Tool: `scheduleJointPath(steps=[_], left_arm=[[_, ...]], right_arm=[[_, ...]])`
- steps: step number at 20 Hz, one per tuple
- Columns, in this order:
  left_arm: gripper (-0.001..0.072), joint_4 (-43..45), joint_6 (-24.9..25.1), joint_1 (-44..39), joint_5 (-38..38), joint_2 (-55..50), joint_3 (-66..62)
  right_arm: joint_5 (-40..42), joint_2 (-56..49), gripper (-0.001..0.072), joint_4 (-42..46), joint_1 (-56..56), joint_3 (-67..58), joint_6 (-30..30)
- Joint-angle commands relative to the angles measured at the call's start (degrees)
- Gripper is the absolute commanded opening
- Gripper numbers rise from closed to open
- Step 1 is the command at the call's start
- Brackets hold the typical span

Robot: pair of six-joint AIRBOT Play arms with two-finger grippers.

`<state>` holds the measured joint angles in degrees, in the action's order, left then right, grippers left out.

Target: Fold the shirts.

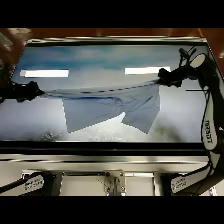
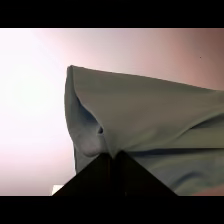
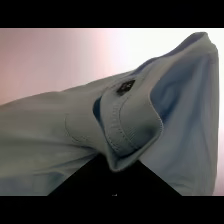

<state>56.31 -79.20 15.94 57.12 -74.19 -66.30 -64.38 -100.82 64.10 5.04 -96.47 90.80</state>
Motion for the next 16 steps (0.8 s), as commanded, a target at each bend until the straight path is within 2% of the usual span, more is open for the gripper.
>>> scheduleJointPath(steps=[1, 3, 4, 5, 6, 8, 10, 11, 12, 14, 15, 16], left_arm=[[0.0039, -2.8, 1.8, -1.6, -1.7, -8.0, 0.1], [0.0061, -2.8, 1.8, -2.9, -1.7, -11.3, 0.1], [0.0204, -2.8, 1.8, -3.1, -1.7, -12.5, 0.0], [0.0425, -2.8, 1.6, -3.0, -1.6, -12.9, -0.3], [0.0650, -2.8, 1.4, -2.2, -0.6, -12.8, -0.9], [0.0669, -2.5, 1.4, 1.1, 6.8, -12.6, -4.7], [0.0651, 0.5, 1.6, 5.2, 17.3, -12.0, -7.6], [0.0590, 2.9, 1.6, 7.0, 21.5, -10.9, -7.2], [0.0562, 4.9, 2.0, 8.2, 23.8, -9.5, -5.7], [0.0565, 5.6, 2.6, 9.6, 22.9, -5.4, 2.0], [0.0606, 4.3, 2.7, 9.6, 20.3, -3.3, 7.5], [0.0720, 1.9, 2.7, 9.4, 17.5, -2.1, 12.7]], right_arm=[[8.9, -6.1, 0.0062, -3.2, 0.0, 0.2, 0.1], [10.2, -7.9, 0.0078, -4.3, 0.0, 0.2, 0.1], [10.4, -8.2, 0.0230, -4.6, 0.0, 0.2, 0.1], [10.4, -7.9, 0.0512, -4.7, 0.0, 0.1, -0.3], [9.8, -7.2, 0.0622, -4.7, 0.4, 0.1, -2.3], [5.9, -3.8, 0.0620, -2.0, 2.5, 0.1, -5.4], [-3.6, 0.3, 0.0616, 5.7, 5.5, 0.1, -6.5], [-9.4, 1.9, 0.0572, 10.0, 6.9, 0.2, -6.6], [-14.1, 2.9, 0.0546, 12.7, 8.1, 0.7, -7.4], [-18.3, 4.1, 0.0548, 11.9, 10.9, 4.5, -8.5], [-18.4, 4.1, 0.0550, 8.5, 12.2, 7.1, -8.5], [-17.4, 4.1, 0.0591, 3.5, 13.3, 10.3, -8.9]])
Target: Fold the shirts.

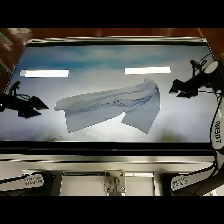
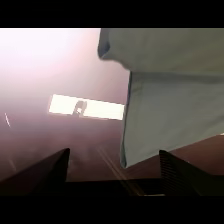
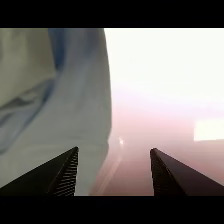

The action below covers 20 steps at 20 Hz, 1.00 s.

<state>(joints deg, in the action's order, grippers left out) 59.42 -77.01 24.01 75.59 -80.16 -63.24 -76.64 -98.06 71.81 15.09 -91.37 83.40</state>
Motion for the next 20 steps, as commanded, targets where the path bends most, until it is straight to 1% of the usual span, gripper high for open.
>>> scheduleJointPath(steps=[1, 2, 4, 5, 8, 11, 12, 13, 15, 16, 17, 19, 20], left_arm=[[0.0720, -4.7, 1.4, 0.9, -4.0, 4.4, 14.6], [0.0720, -8.0, 3.0, 0.3, -6.8, 4.2, 18.4], [0.0719, -13.6, 4.0, -1.6, -12.7, 3.6, 23.6], [0.0719, -15.0, 4.0, -3.2, -15.2, 3.3, 25.1], [0.0718, -15.2, 3.7, -8.8, -19.1, 1.3, 26.1], [0.0715, -18.9, 3.7, -12.9, -23.1, -1.4, 26.0], [0.0668, -20.4, 3.6, -14.0, -24.6, -2.1, 26.0], [0.0514, -21.9, 2.6, -15.0, -25.9, -2.8, 26.0], [0.0165, -24.5, 2.7, -16.4, -26.6, -3.5, 25.8], [0.0070, -24.8, 3.6, -16.5, -26.5, -3.3, 25.7], [0.0039, -24.8, 5.3, -16.5, -25.8, -2.8, 25.4], [0.0038, -24.8, 8.0, -16.5, -25.5, -1.0, 25.4], [0.0038, -24.7, 8.1, -16.5, -25.5, 0.3, 25.4]], right_arm=[[-3.4, 1.4, 0.0661, -8.9, 3.8, 8.0, -2.1], [-1.0, 1.4, 0.0664, -13.0, 4.0, 10.6, -2.9], [3.3, 1.4, 0.0663, -16.6, 3.5, 13.4, -3.4], [4.6, 1.4, 0.0663, -16.8, 2.9, 13.9, -3.4], [6.7, 1.3, 0.0664, -16.8, 1.7, 13.9, -3.8], [7.0, 1.3, 0.0663, -16.8, 1.6, 13.9, -3.8], [7.0, 1.3, 0.0663, -16.8, 1.6, 13.9, -3.7], [7.1, 1.3, 0.0663, -16.8, 1.6, 13.9, -3.6], [7.1, 1.3, 0.0663, -16.3, 1.6, 13.9, -3.5], [7.1, 1.2, 0.0663, -15.6, 1.6, 13.9, -3.3], [7.1, 0.7, 0.0663, -15.0, 1.6, 13.9, -2.7], [6.6, -1.7, 0.0663, -15.4, 1.6, 13.9, -1.1], [6.9, -3.1, 0.0663, -16.7, 1.6, 13.9, -1.1]])
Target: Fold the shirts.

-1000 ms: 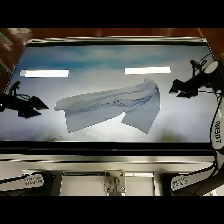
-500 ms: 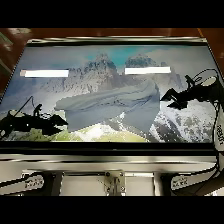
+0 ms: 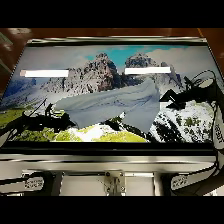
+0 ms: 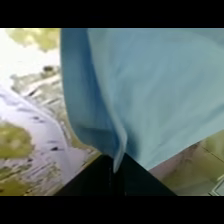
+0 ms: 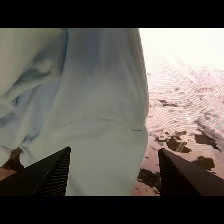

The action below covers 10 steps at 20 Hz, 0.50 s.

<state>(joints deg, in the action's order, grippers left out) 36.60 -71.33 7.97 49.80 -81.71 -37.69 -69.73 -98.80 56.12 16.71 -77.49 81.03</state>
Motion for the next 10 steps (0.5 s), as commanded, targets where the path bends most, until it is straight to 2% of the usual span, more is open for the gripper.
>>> scheduleJointPath(steps=[1, 3, 6, 7, 8, 10], left_arm=[[0.0038, -1.9, 2.4, -0.5, 0.3, 3.0, -0.2], [0.0038, -1.9, 2.4, -0.5, 0.3, 5.4, -0.2], [0.0038, -1.9, 2.3, -0.5, 0.0, 8.0, -0.2], [0.0038, -1.9, 2.3, -0.5, -0.3, 8.7, -0.2], [0.0038, -1.9, 2.4, -0.3, -0.5, 9.1, -0.5], [0.0038, -1.9, 2.3, -0.1, -0.1, 9.8, -2.3]], right_arm=[[0.6, -3.7, 0.0663, -2.9, 0.0, 0.0, 1.2], [1.9, -5.6, 0.0663, -6.2, -0.4, 0.0, 0.8], [6.1, -7.1, 0.0662, -6.1, -2.9, 0.0, 1.2], [7.9, -7.3, 0.0608, -6.0, -3.9, 0.0, 1.9], [9.7, -7.3, 0.0441, -5.9, -4.9, 0.0, 3.1], [11.7, -7.1, 0.0055, -6.7, -5.9, -0.1, 4.3]])
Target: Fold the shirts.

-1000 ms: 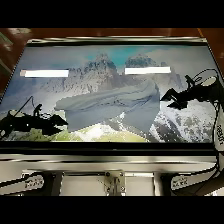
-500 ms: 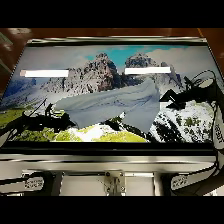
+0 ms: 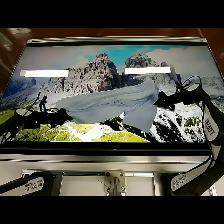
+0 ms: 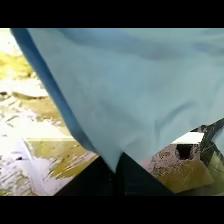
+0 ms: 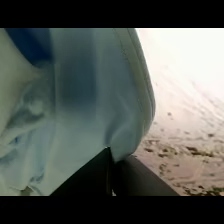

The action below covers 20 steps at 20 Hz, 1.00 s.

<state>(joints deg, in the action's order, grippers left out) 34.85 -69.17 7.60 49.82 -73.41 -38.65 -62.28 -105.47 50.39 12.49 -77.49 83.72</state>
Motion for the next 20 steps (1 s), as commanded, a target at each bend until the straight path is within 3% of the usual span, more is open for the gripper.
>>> scheduleJointPath(steps=[1, 4, 6, 7, 9, 12, 14, 17, 20], left_arm=[[0.0037, -0.2, 0.2, 0.5, 0.2, 2.0, -2.8], [0.0035, 3.0, 0.1, 1.0, 0.3, 6.1, -10.2], [0.0035, 7.9, 0.0, 1.1, 1.9, 11.0, -19.0], [0.0036, 9.8, 0.0, 1.2, 2.9, 13.7, -24.4], [0.0037, 12.0, 0.0, 1.9, 3.6, 19.5, -37.2], [0.0037, 14.3, -0.1, 4.5, 2.7, 26.1, -57.3], [0.0037, 15.2, -1.2, 6.1, 2.8, 29.0, -66.2], [0.0037, 17.6, -5.6, 6.5, 4.1, 33.7, -69.9], [0.0037, 27.3, -10.8, 6.5, 13.4, 37.1, -69.9]], right_arm=[[3.8, 0.1, 0.0062, -2.2, -1.6, -0.1, 1.1], [1.2, 7.5, 0.0061, -3.1, -1.6, -0.1, -8.3], [-1.2, 16.7, 0.0061, -4.0, -1.6, -0.9, -17.1], [-2.0, 22.4, 0.0061, -4.1, -1.6, -2.3, -18.5], [-0.3, 34.2, 0.0061, -3.8, -1.6, -6.1, -18.5], [12.0, 52.6, 0.0061, 0.2, -1.6, -13.0, -17.5], [19.1, 61.9, 0.0061, 5.3, -1.6, -16.2, -13.5], [14.7, 70.2, 0.0061, 14.9, -1.6, -20.2, -6.4], [6.0, 74.6, 0.0061, 23.1, -1.6, -23.0, -3.8]])
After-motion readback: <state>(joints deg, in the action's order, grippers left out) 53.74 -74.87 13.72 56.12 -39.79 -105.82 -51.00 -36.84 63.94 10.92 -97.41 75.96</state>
